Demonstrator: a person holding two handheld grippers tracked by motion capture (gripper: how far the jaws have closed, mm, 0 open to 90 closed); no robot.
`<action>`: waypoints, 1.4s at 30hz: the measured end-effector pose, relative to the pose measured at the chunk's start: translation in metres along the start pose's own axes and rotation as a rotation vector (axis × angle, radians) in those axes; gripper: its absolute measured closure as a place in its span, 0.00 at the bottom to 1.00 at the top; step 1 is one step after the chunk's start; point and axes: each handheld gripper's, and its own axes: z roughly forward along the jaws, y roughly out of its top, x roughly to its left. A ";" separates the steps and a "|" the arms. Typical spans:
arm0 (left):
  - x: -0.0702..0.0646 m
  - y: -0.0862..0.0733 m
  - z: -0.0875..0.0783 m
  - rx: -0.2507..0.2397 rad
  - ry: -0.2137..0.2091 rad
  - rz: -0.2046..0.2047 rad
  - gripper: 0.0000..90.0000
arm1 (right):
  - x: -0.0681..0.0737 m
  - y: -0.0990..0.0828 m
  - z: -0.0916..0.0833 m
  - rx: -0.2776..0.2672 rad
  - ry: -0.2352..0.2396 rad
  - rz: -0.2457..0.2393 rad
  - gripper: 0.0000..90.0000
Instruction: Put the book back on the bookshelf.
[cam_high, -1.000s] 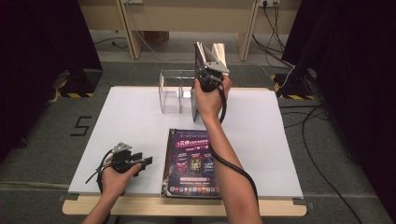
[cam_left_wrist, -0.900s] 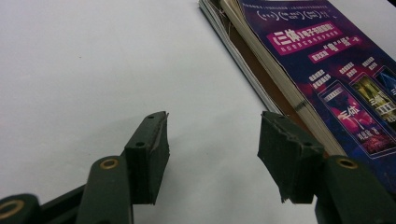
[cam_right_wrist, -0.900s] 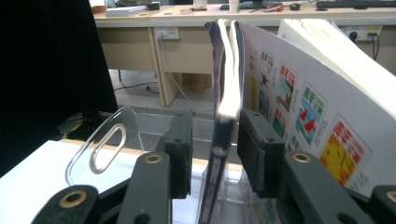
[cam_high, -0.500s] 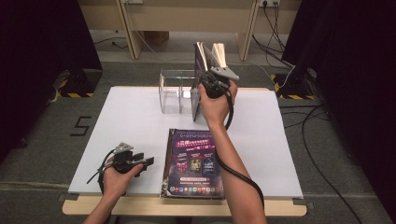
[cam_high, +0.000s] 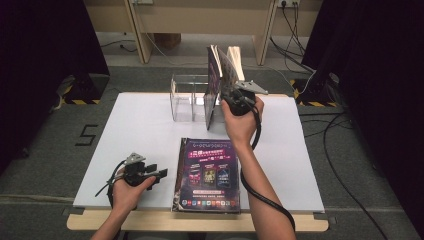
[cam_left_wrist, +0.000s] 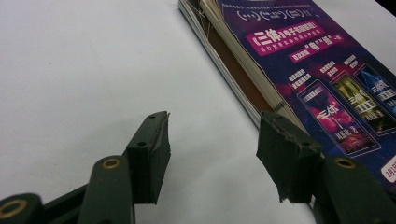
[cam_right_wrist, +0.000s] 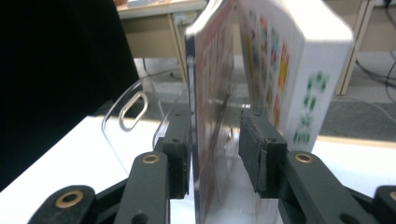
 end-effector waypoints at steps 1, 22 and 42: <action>0.000 0.000 0.000 0.000 0.000 0.000 0.48 | 0.000 0.000 0.000 0.000 0.000 0.000 0.72; -0.017 0.012 0.014 0.013 -0.085 0.015 0.65 | -0.038 -0.080 -0.020 0.312 0.034 0.039 0.75; -0.034 0.026 0.042 0.062 -0.088 0.006 0.66 | -0.061 -0.130 0.003 0.491 0.061 0.117 0.73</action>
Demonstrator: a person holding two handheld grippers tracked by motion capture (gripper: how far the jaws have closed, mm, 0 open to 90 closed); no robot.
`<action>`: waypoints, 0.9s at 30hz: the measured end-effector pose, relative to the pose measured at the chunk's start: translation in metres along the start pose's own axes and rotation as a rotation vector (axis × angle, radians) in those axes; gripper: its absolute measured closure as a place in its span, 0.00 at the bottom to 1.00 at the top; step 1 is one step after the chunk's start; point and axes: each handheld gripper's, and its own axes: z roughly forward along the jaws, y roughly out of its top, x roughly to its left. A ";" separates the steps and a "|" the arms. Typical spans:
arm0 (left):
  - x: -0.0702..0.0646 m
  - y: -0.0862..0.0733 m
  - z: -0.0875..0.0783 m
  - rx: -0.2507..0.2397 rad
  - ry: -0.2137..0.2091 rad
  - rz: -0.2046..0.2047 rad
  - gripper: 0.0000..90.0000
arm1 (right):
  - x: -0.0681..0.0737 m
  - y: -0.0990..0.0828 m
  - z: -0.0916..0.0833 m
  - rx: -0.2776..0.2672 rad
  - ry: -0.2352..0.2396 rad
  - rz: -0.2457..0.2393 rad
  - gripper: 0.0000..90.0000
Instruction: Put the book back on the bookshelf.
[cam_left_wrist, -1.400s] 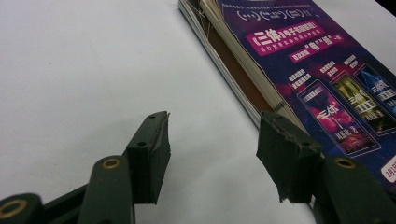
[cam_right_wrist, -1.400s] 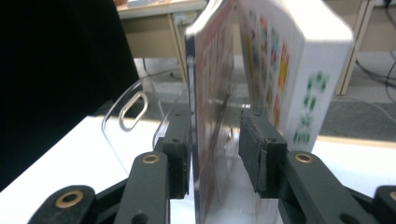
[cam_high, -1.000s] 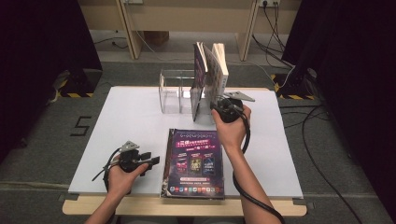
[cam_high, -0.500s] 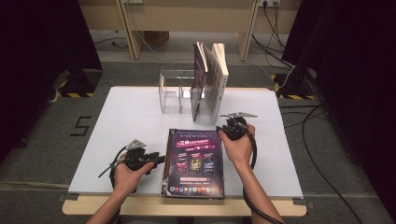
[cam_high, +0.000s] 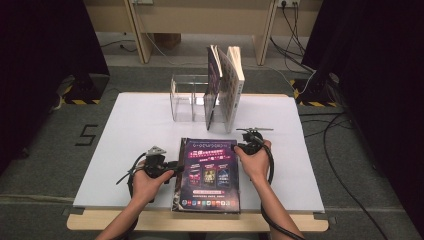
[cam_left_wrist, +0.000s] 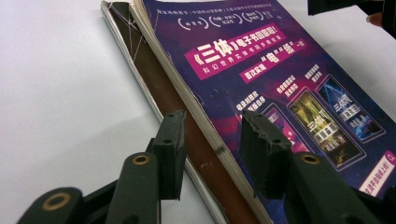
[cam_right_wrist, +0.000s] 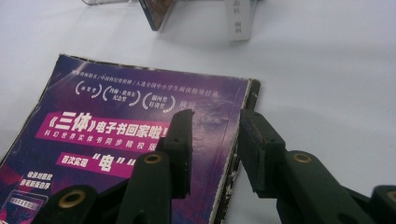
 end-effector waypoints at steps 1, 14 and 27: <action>0.000 0.001 0.001 0.000 -0.002 -0.004 0.66 | -0.001 -0.001 0.001 0.006 0.001 0.002 0.73; -0.005 0.002 0.014 0.029 -0.008 -0.035 0.67 | -0.003 -0.007 0.012 0.042 0.017 0.013 0.72; -0.013 0.006 0.023 0.046 0.000 -0.016 0.70 | -0.010 0.002 0.014 0.046 0.006 0.034 0.68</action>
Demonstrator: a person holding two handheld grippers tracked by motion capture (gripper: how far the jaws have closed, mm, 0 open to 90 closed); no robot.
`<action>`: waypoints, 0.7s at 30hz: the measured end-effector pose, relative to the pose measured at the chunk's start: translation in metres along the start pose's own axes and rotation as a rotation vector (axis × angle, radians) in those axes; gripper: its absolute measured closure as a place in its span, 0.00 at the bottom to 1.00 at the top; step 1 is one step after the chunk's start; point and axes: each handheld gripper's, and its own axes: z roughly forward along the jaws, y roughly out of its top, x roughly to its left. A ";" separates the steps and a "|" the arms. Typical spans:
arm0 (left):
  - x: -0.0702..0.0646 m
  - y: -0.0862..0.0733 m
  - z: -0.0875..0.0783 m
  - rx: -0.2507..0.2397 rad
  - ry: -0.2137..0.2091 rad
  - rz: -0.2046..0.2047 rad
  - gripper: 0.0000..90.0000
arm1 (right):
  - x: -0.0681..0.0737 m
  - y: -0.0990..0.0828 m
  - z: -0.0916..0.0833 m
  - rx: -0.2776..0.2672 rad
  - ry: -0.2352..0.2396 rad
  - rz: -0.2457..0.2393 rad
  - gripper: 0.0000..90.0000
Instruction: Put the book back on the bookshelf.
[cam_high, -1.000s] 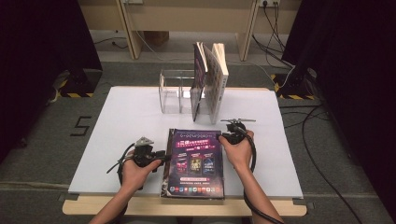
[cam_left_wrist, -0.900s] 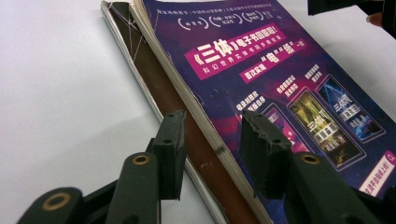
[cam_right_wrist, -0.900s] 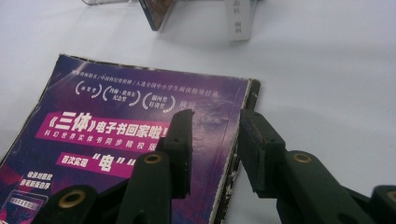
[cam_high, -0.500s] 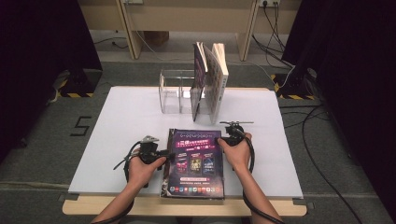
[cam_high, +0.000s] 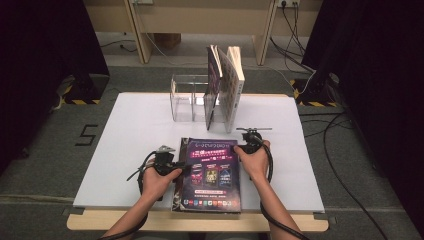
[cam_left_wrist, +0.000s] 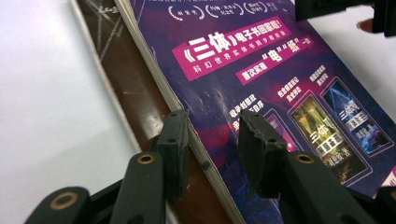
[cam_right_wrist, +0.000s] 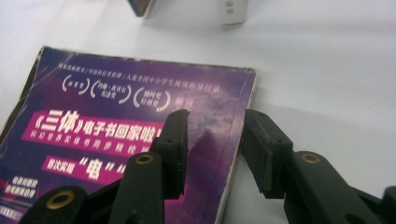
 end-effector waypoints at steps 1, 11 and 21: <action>-0.001 0.000 0.001 0.001 -0.005 0.000 0.70 | -0.003 0.002 0.000 0.003 -0.001 0.008 0.67; -0.002 0.001 0.002 0.006 0.000 0.010 0.69 | -0.013 0.009 0.009 0.022 0.028 0.054 0.63; -0.004 0.001 0.002 0.007 0.015 0.023 0.70 | -0.010 0.007 0.008 0.002 0.011 0.110 0.66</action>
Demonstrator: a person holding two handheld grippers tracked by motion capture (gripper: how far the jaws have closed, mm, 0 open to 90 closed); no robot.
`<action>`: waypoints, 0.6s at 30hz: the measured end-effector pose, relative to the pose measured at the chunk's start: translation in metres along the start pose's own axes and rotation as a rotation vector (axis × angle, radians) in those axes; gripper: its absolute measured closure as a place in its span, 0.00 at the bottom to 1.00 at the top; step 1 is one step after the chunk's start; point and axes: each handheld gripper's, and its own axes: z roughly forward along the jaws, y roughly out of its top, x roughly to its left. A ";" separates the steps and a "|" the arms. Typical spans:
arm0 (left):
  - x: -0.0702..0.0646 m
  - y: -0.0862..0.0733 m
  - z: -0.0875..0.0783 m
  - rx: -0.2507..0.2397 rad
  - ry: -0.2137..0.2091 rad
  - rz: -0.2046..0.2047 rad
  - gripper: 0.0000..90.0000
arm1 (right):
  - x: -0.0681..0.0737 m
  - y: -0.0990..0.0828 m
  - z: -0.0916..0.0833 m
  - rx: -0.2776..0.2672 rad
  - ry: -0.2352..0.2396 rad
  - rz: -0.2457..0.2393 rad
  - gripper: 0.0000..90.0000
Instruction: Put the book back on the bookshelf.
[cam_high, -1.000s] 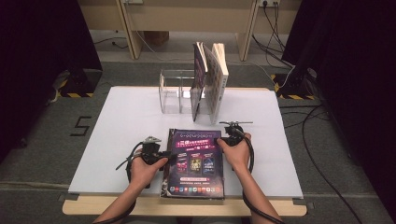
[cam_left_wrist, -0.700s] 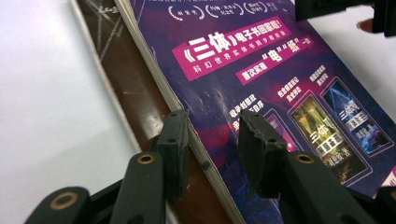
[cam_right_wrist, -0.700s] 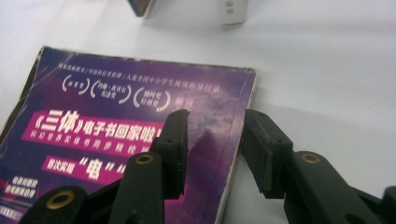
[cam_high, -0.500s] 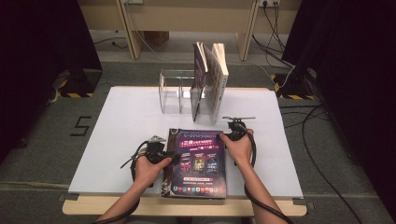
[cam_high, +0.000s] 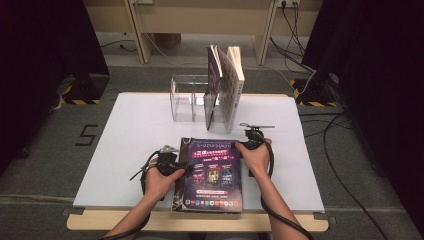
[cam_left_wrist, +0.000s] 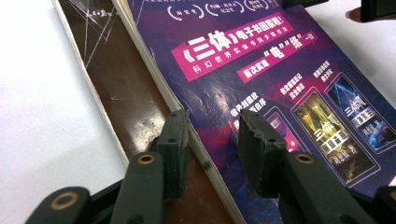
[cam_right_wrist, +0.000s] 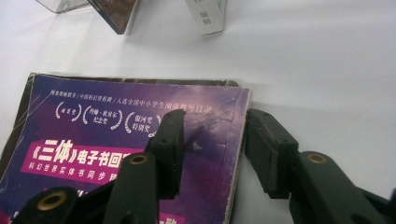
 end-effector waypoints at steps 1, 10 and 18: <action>0.000 0.000 0.000 0.004 -0.004 0.001 0.71 | -0.001 0.000 -0.001 0.002 0.003 -0.002 0.67; 0.000 0.000 0.000 0.004 0.000 0.010 0.71 | -0.006 0.001 -0.010 -0.011 0.049 0.025 0.74; 0.000 0.001 0.000 0.006 0.002 0.009 0.71 | -0.009 -0.004 -0.012 0.004 0.080 0.066 0.73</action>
